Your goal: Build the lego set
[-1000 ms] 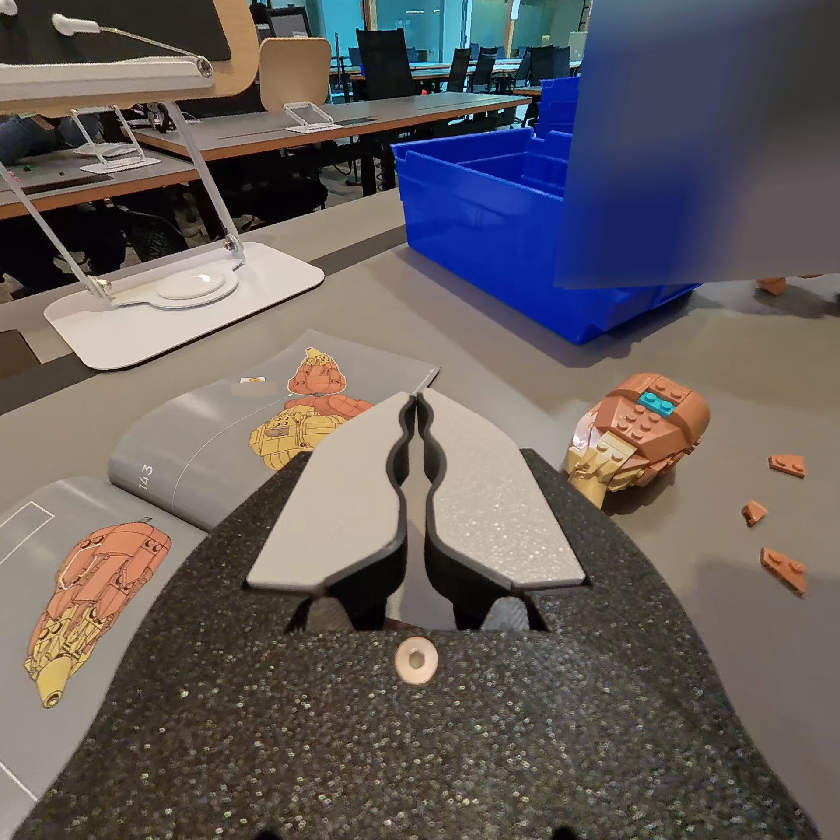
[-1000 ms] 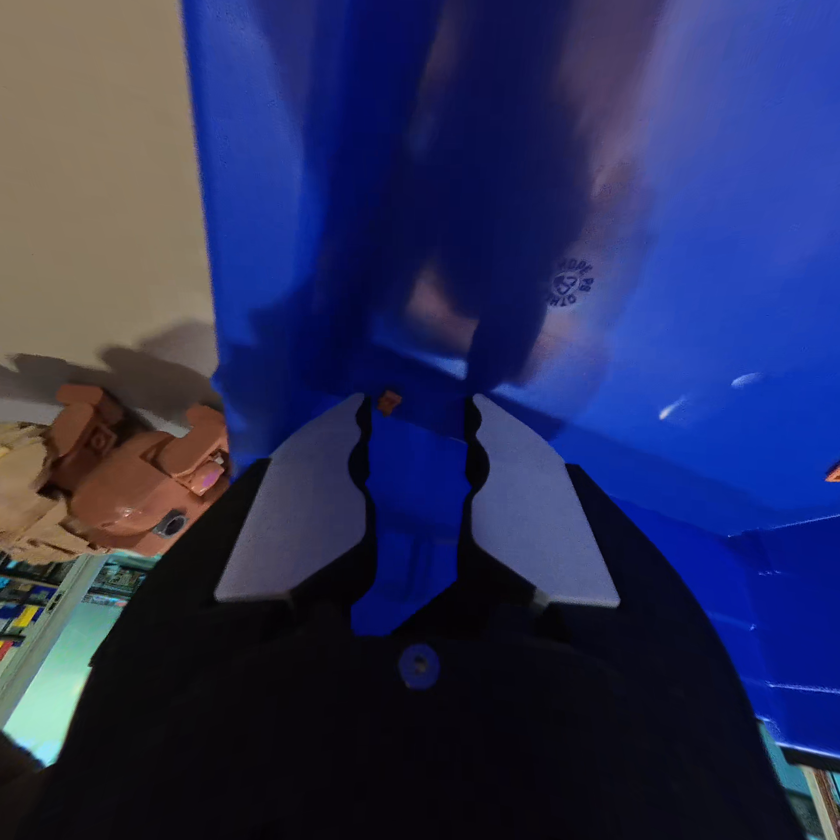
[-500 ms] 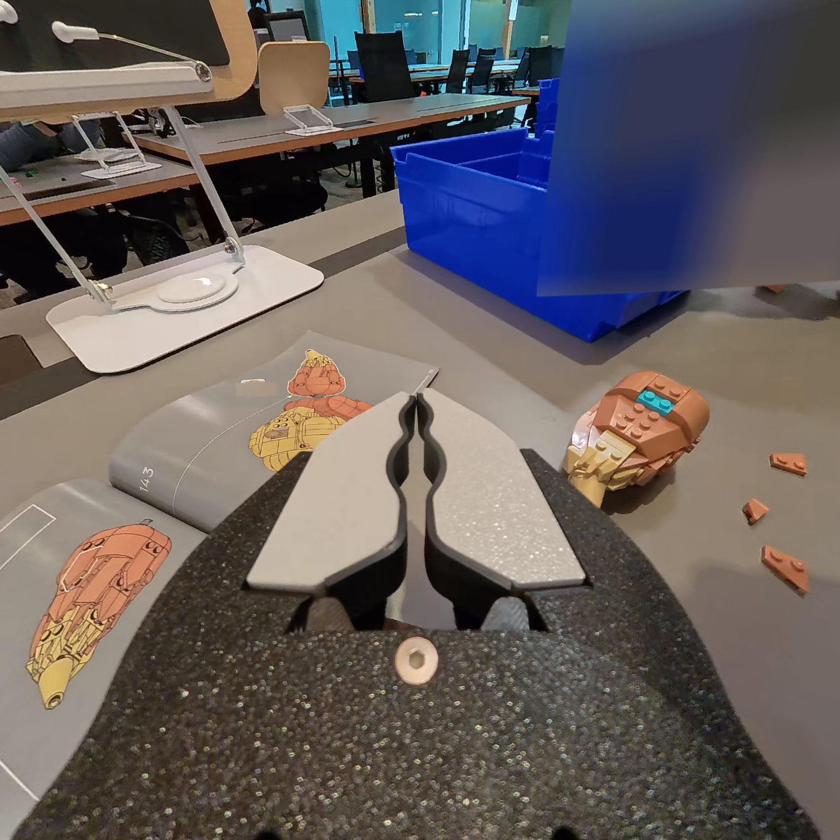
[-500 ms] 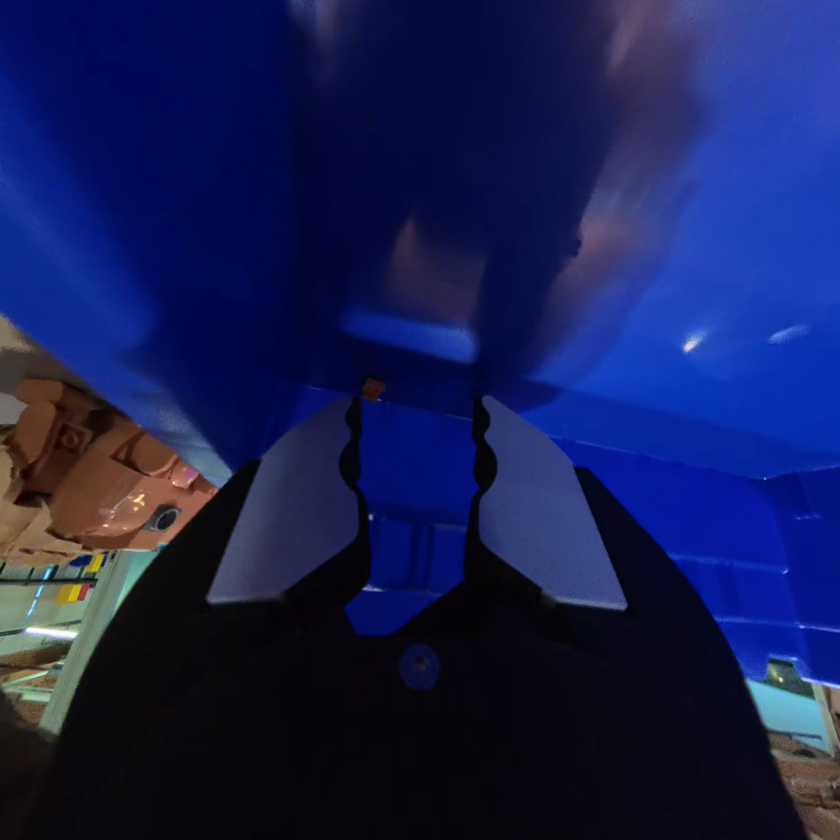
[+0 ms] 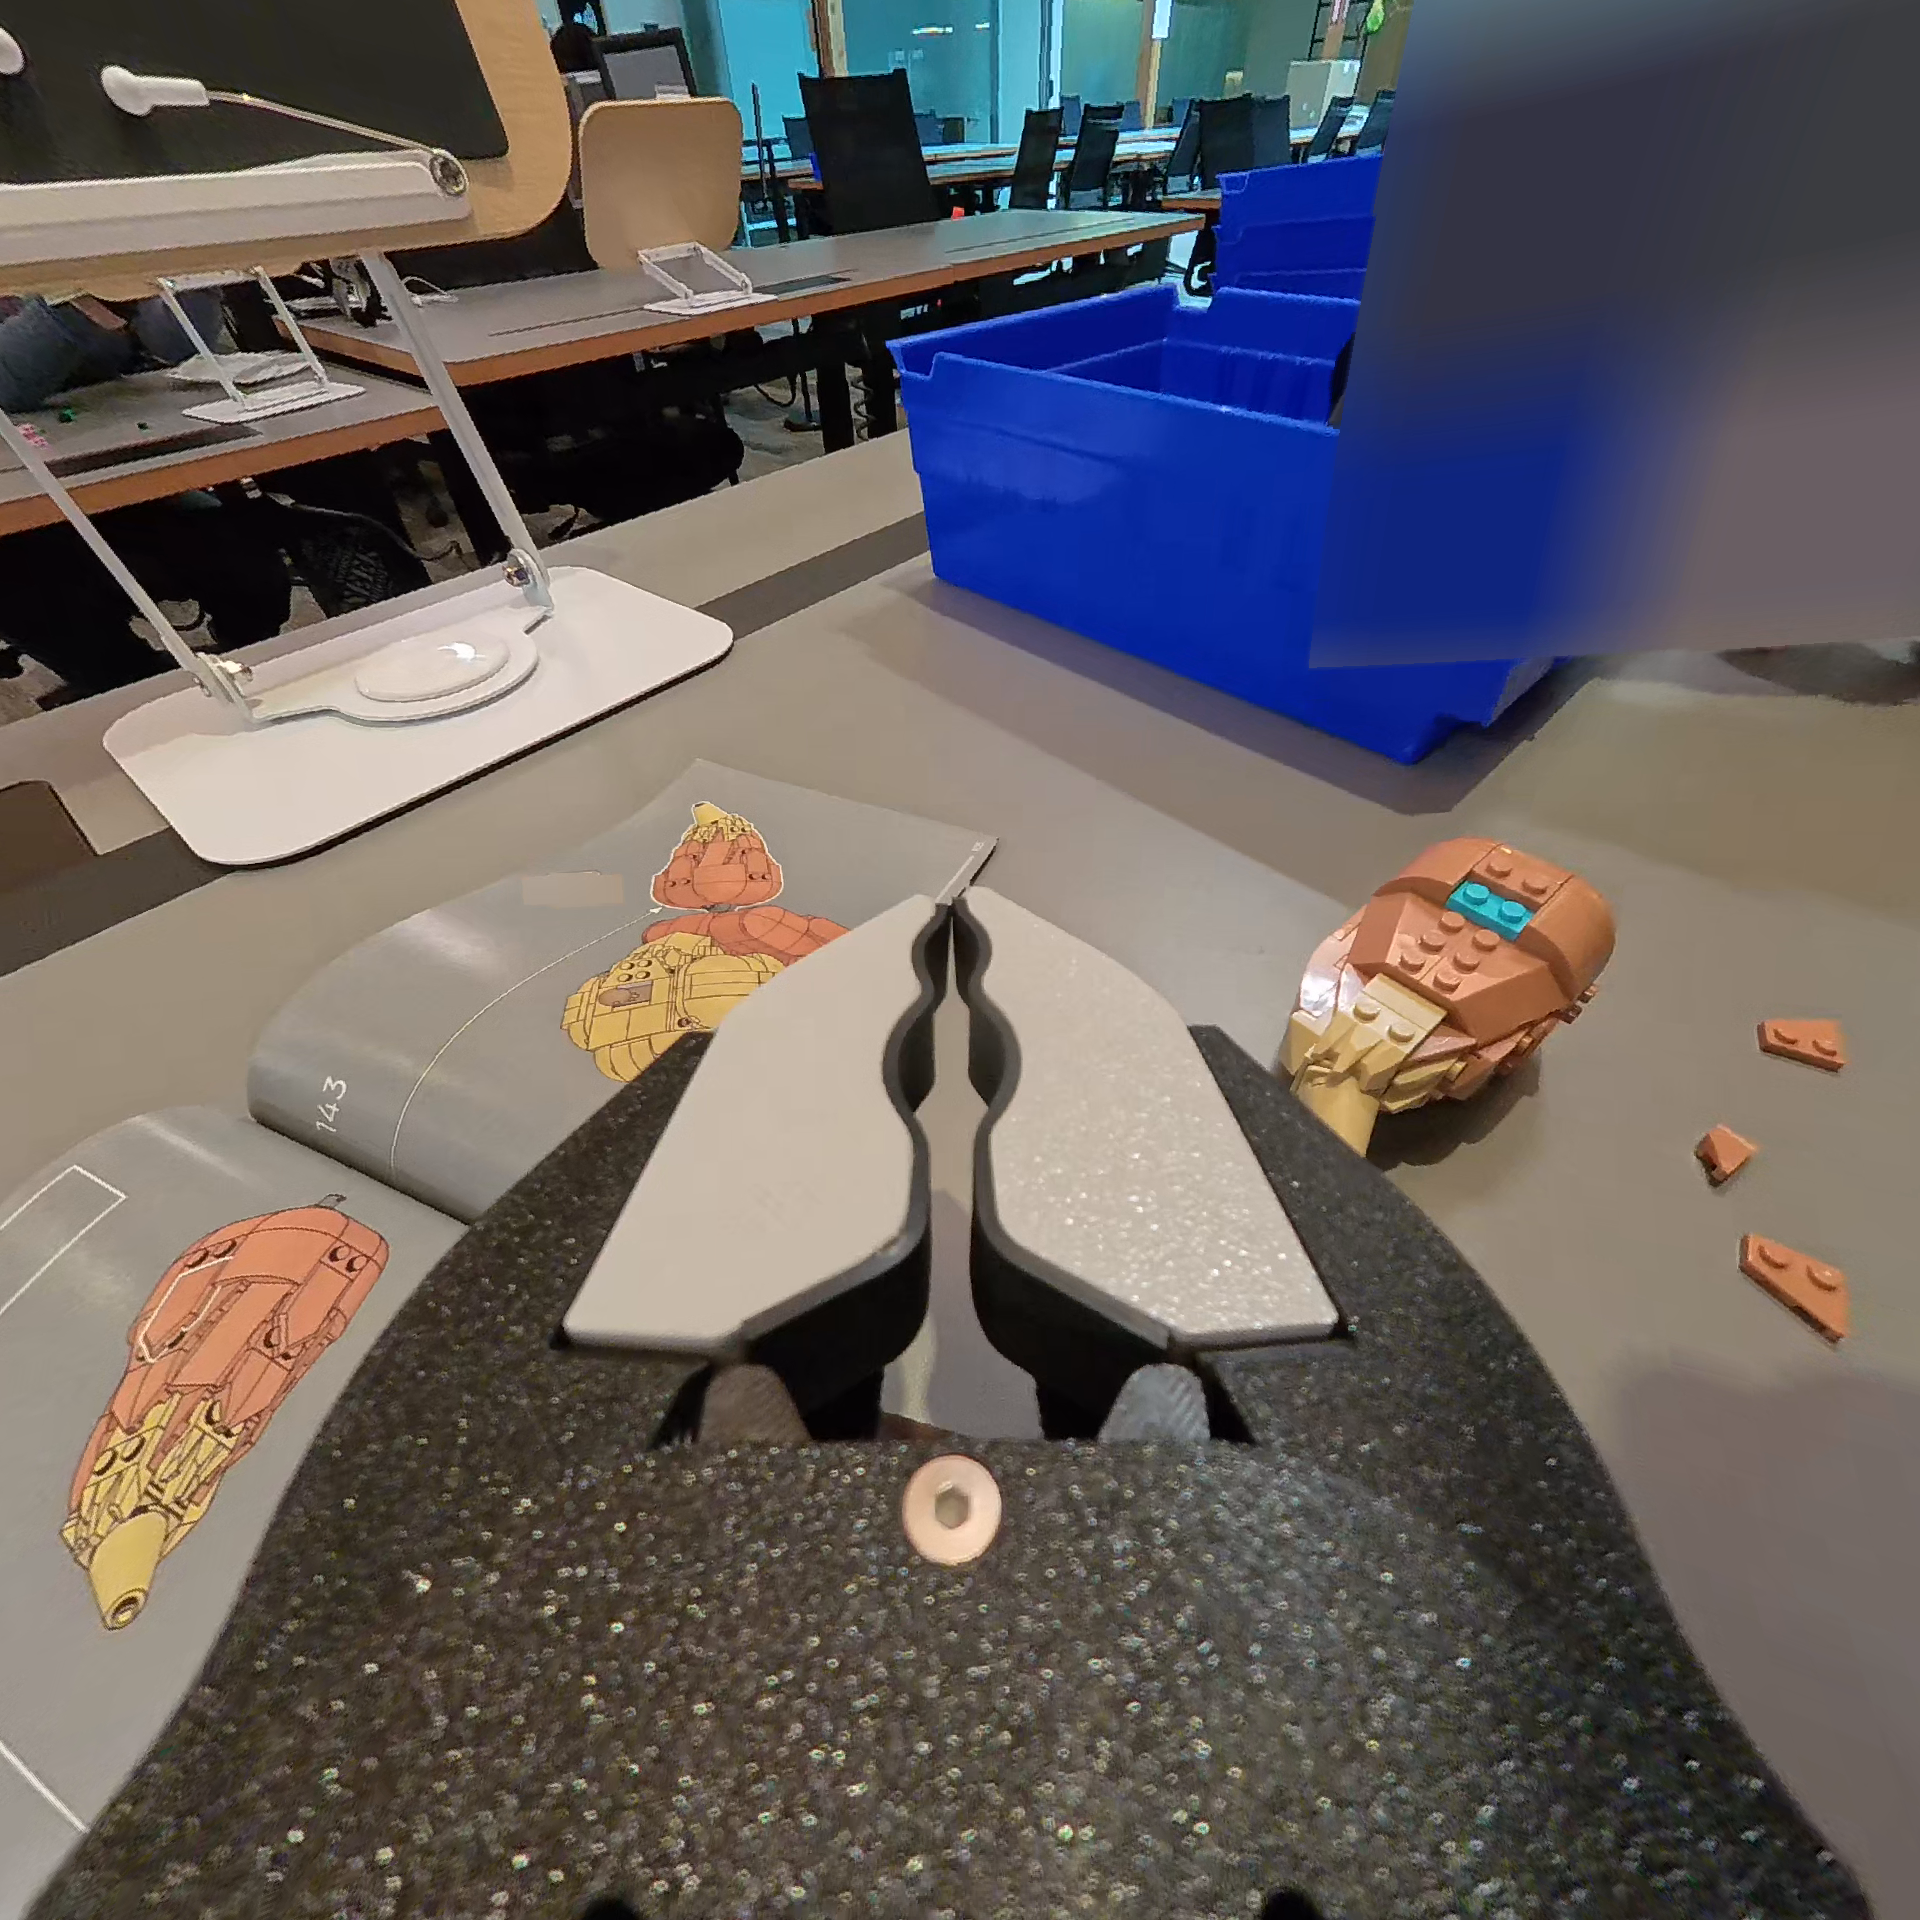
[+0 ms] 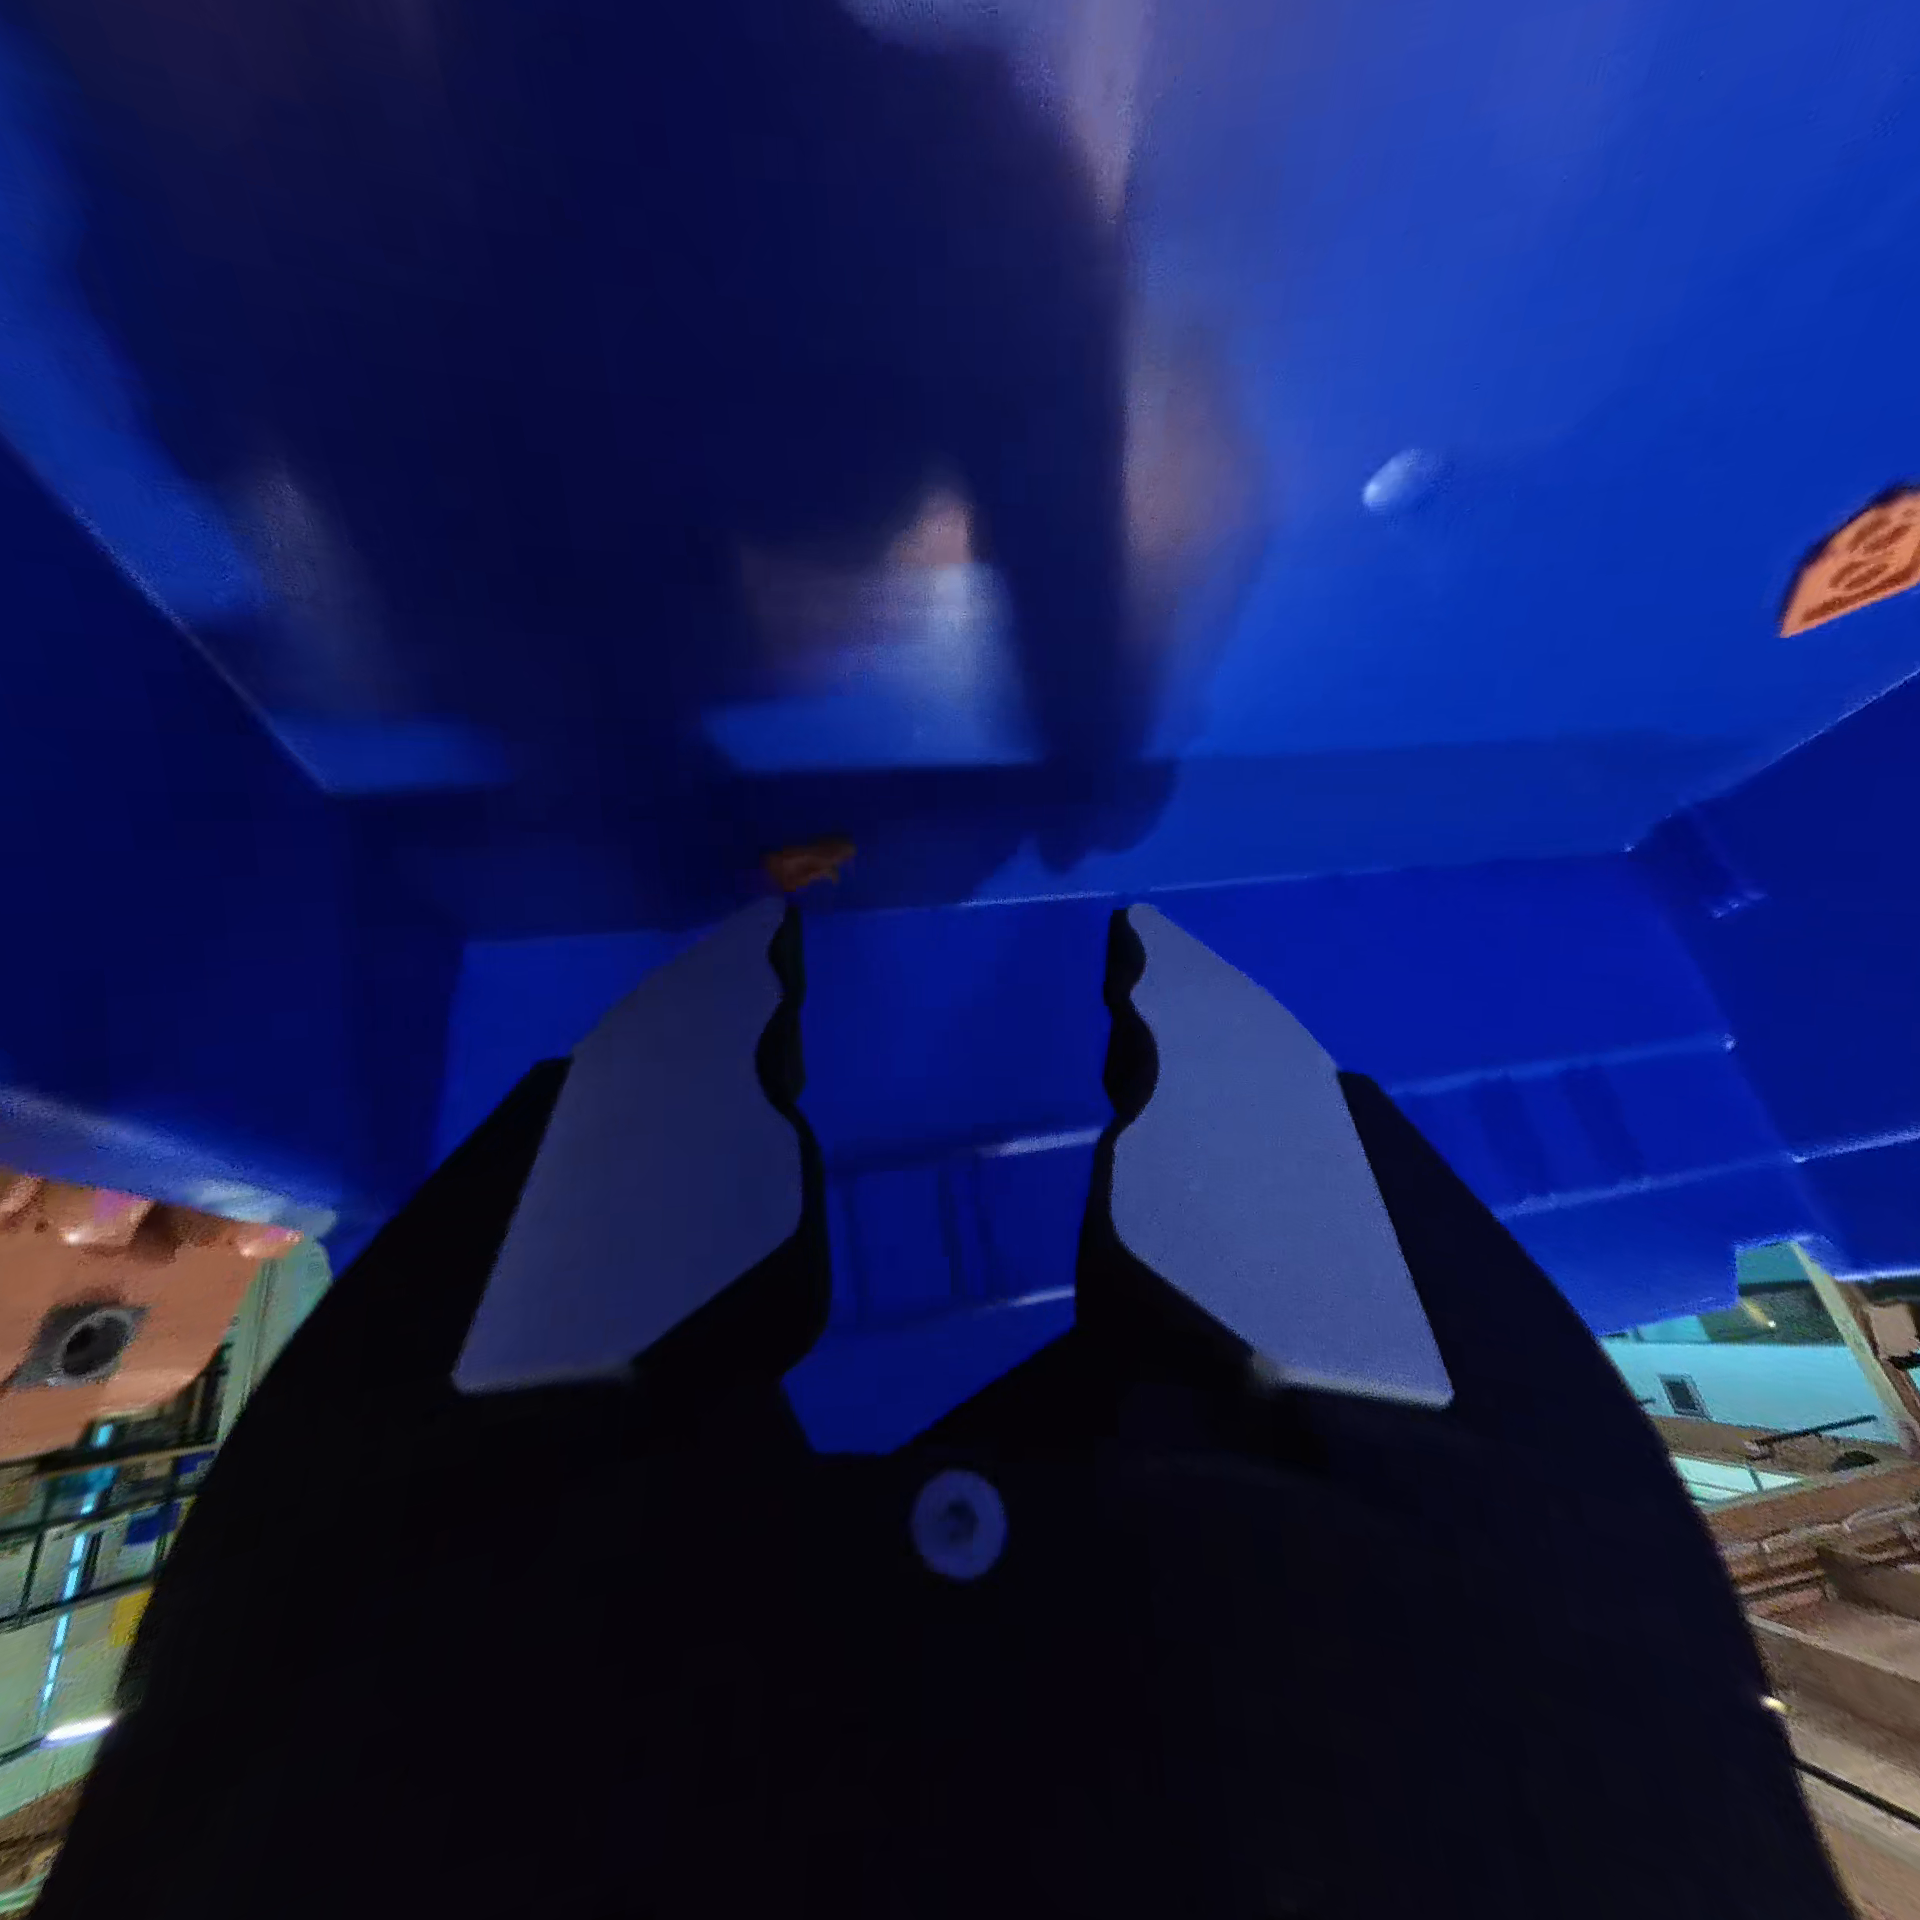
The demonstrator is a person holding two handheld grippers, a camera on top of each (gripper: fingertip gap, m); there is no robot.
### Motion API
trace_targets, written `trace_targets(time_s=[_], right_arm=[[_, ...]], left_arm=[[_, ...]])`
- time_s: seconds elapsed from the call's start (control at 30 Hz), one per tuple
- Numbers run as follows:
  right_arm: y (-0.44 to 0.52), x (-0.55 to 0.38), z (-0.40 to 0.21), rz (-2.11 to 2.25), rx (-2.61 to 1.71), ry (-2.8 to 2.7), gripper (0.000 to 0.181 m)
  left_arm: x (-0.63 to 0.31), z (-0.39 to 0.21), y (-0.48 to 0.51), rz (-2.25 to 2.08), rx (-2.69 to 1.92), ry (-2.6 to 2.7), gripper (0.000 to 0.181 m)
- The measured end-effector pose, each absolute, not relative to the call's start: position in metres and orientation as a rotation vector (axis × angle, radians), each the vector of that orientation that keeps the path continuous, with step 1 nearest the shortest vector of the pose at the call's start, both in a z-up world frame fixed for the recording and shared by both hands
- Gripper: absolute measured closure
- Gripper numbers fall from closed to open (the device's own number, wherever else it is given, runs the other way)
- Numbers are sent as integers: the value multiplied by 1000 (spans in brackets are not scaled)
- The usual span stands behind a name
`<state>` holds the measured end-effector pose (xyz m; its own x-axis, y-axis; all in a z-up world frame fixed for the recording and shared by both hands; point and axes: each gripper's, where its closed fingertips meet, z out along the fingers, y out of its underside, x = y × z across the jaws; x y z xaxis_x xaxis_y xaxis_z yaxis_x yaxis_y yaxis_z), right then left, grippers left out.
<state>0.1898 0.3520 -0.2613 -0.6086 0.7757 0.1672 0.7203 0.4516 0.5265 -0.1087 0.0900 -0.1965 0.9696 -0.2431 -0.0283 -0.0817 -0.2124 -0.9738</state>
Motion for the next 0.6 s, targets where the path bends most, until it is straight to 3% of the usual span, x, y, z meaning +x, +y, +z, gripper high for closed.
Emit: trace_targets(time_s=[0.13, 0.33, 0.6], right_arm=[[355, 189, -250, 833, 1342, 2610, 124], [342, 196, -261, 713, 1306, 2568, 140], [326, 206, -268, 613, 1330, 2428, 136]], left_arm=[[-108, -197, 90, -149, -1787, 247, 181], [-107, -198, 90, -144, -1791, 257, 181], [-106, -198, 90, -142, -1793, 259, 181]])
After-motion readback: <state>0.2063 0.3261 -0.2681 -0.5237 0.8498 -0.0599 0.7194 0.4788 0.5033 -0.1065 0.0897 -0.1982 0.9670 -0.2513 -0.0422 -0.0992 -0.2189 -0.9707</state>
